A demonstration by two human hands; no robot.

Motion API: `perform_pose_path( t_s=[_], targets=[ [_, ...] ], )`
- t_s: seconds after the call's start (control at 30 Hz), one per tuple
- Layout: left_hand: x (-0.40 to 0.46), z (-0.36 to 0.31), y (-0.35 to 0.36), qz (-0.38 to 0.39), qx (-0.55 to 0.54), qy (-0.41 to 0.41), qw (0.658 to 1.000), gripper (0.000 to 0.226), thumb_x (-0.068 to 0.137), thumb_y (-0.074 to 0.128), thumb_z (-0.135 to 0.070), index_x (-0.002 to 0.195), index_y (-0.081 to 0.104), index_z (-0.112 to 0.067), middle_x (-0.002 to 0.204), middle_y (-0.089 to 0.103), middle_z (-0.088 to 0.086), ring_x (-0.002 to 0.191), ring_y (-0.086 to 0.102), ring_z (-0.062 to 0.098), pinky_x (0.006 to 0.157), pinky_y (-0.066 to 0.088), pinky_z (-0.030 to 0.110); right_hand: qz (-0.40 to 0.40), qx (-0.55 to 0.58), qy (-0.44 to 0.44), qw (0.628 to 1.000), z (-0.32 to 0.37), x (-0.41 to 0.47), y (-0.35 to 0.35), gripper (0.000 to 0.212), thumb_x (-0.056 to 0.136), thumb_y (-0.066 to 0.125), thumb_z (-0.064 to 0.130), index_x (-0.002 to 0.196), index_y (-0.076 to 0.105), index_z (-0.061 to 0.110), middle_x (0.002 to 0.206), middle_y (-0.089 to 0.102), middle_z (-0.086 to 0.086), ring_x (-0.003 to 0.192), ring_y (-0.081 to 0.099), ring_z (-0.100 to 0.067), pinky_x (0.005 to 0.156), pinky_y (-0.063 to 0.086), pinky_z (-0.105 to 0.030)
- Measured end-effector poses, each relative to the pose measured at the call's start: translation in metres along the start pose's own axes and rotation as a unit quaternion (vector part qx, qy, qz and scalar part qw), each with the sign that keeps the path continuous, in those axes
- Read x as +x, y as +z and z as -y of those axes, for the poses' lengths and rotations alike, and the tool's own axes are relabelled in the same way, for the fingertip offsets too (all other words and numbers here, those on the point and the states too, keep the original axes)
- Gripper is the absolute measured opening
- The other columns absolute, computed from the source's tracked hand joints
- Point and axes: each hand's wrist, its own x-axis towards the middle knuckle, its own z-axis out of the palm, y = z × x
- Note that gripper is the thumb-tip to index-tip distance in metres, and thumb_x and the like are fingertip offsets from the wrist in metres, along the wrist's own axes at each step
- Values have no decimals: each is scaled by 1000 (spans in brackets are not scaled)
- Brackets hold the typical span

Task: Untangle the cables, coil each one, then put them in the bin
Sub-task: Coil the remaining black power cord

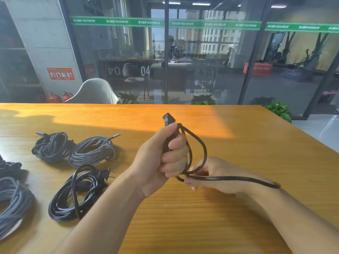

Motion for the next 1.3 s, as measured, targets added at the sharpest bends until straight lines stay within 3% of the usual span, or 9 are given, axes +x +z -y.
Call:
perform_pose_path(
  t_s=[0.3,0.47,0.53,0.6,0.67,0.83,1.0,1.13,1.3],
  targets=[
    [-10,-16,-17,31,42,-18,998,47,101,39,-45,59,42,-25,48,26,-12,38,21,4,40,13,24,-31,-10,79,996,-30,-34,-61,22,93,68,49,104,81,36,94,73,17,87,63,0,82,43,-23],
    [-9,-17,-13,10,51,-13,999,49,104,38,-43,58,41,-24,48,24,-11,39,18,6,40,14,24,-82,176,57,979,-43,-36,-66,86,95,70,28,158,17,54,79,53,-5,67,47,-14,69,48,-23],
    [-9,-17,-13,-9,56,-8,998,47,100,38,-43,58,39,-23,48,23,-10,40,16,7,41,13,24,-118,200,60,971,-45,-33,-61,88,93,73,29,157,17,53,76,54,-6,65,46,-16,69,50,-26],
    [-8,-14,-11,-9,81,-14,997,46,98,39,-44,58,39,-23,49,23,-9,41,15,8,41,12,24,-137,107,98,980,-43,-24,-52,64,89,72,45,147,46,37,70,58,0,63,51,-16,65,55,-31],
    [-7,-9,-8,6,108,-31,994,47,100,40,-45,58,39,-24,50,23,-9,43,15,9,42,13,24,-146,-38,157,976,-38,-15,-45,47,83,61,66,108,72,27,58,57,8,55,54,-13,61,60,-41],
    [-3,-2,-2,60,161,-67,983,46,98,37,-46,59,42,-24,50,25,-9,44,17,9,43,14,24,-309,-222,184,906,-25,-2,-37,75,77,51,88,55,44,17,45,37,5,45,37,-18,49,35,-31],
    [0,11,9,54,316,-95,943,51,110,37,-43,65,42,-18,55,27,-6,50,19,13,45,19,22,-406,32,67,911,-5,1,-27,59,94,66,58,63,40,15,47,29,11,44,29,-14,47,24,-29],
    [9,27,7,-14,401,-99,911,52,111,37,-45,70,45,-14,59,33,-3,52,25,14,48,25,25,-318,263,28,911,12,-7,-23,40,107,52,40,77,56,14,62,29,7,54,26,-13,49,24,-24],
    [15,31,3,-96,348,-24,932,55,111,30,-54,78,49,-13,65,35,-2,54,25,15,54,22,30,-228,256,-16,939,25,-14,-15,41,111,42,24,83,64,5,65,42,0,58,40,-17,52,40,-28]
  ],
)
